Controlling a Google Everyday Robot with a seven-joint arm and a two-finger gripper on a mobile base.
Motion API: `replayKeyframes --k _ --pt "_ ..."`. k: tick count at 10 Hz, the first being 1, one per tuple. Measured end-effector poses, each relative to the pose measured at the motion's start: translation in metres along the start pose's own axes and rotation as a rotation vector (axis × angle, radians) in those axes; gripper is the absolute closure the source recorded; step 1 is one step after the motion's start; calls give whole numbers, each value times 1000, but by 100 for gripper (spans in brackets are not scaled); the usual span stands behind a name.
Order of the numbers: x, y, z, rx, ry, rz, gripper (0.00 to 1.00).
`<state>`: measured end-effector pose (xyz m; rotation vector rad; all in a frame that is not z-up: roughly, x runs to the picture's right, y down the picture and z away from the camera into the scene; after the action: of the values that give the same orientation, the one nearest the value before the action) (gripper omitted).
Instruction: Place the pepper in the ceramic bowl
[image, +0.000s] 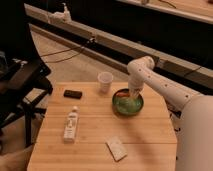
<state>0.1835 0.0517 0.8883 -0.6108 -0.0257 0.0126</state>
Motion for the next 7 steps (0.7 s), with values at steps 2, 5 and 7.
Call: replayKeyframes --k 2,5,7 --pt "0 0 0 1 1 0 69" --pt "0 0 0 1 0 0 39" --pt "0 0 0 1 0 0 21"
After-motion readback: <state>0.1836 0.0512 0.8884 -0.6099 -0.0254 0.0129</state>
